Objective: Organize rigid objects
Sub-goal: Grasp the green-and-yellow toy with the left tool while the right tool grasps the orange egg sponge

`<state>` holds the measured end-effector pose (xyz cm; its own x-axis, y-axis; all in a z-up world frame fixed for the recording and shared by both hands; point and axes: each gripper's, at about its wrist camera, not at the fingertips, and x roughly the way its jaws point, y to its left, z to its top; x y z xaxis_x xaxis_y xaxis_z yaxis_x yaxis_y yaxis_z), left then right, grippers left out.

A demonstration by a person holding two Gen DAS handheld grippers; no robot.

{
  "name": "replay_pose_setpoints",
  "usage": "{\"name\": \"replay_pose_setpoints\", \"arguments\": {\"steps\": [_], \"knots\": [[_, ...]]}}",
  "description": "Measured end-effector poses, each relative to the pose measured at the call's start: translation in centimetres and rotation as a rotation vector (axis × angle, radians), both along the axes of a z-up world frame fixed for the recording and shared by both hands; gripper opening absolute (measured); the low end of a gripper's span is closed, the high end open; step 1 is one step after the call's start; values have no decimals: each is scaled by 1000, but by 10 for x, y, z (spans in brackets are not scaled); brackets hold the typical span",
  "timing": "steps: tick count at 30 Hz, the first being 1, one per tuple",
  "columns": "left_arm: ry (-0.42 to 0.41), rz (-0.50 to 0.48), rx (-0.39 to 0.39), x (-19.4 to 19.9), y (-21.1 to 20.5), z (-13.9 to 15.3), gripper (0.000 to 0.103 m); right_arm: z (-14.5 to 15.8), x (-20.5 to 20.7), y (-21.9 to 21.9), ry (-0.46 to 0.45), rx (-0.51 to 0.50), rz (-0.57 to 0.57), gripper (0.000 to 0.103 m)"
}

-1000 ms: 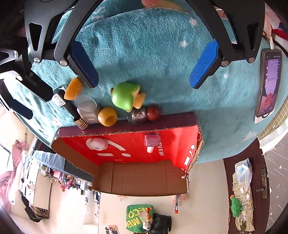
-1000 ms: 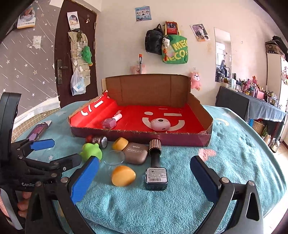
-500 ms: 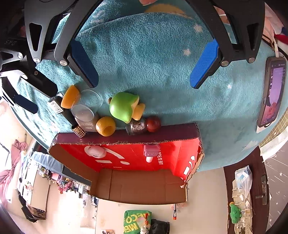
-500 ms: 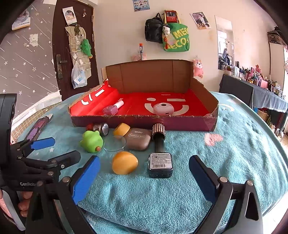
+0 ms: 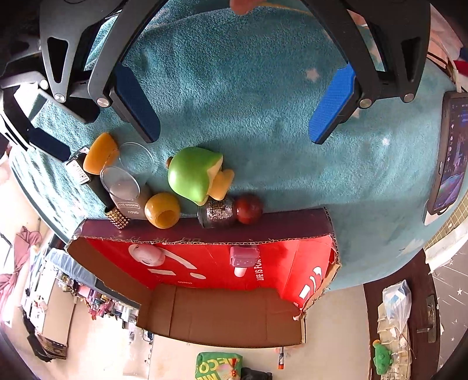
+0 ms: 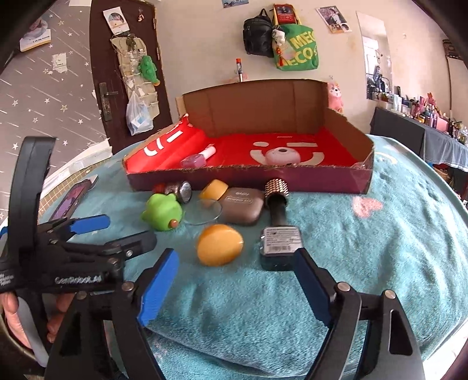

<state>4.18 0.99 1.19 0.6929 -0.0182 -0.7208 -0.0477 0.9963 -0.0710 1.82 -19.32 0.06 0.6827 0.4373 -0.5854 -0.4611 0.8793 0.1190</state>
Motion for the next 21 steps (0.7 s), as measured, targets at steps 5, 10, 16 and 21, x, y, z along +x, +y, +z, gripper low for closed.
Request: {"name": "replay_pose_setpoints", "arguments": {"steps": [5, 10, 16, 21], "knots": [[13, -10, -10, 6, -2, -4, 103, -8, 3, 5, 37, 4, 31, 76], [14, -30, -13, 13, -6, -4, 103, -11, 7, 7, 38, -5, 40, 70], [11, -47, -30, 21, -4, -1, 88, -12, 15, 9, 40, 0, 55, 60], [10, -67, -39, 27, -6, 1, 80, -11, 19, 15, 32, -5, 82, 53]]}}
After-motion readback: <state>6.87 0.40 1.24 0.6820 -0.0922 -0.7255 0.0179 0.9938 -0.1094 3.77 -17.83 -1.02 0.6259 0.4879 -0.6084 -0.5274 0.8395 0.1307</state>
